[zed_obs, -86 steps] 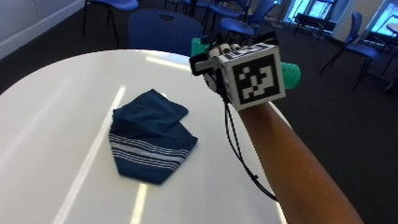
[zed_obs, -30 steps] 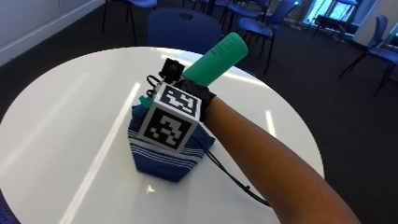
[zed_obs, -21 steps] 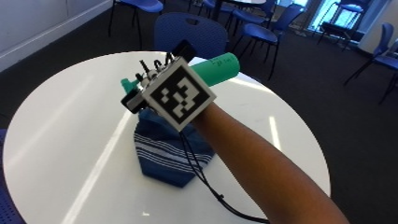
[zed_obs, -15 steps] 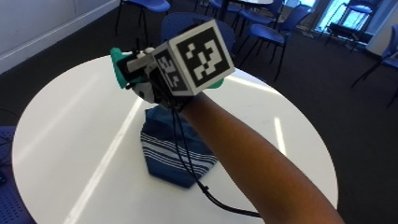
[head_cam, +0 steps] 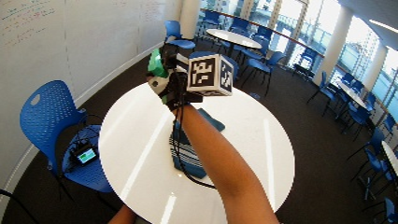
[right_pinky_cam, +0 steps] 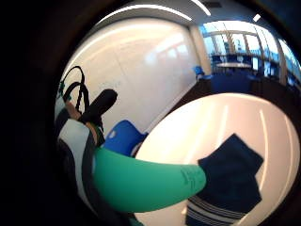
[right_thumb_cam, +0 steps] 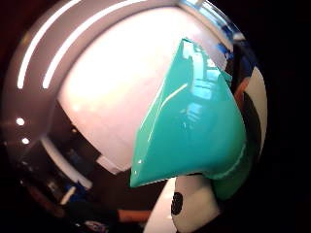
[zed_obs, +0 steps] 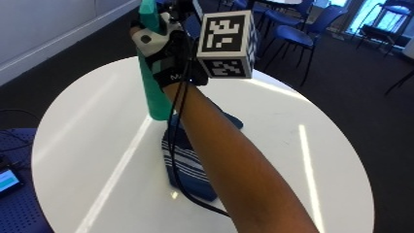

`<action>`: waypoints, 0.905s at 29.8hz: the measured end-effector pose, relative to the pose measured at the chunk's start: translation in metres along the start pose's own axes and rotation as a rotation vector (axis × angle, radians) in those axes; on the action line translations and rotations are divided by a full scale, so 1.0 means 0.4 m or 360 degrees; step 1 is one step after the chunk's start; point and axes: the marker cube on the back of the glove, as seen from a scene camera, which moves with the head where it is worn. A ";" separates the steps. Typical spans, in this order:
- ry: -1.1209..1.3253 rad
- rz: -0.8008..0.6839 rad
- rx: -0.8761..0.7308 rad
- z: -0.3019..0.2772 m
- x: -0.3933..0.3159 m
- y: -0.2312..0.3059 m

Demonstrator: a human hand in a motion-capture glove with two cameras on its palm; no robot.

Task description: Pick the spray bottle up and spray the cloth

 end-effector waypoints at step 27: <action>-0.0161 0.0289 -0.0108 0.115 0.120 0.046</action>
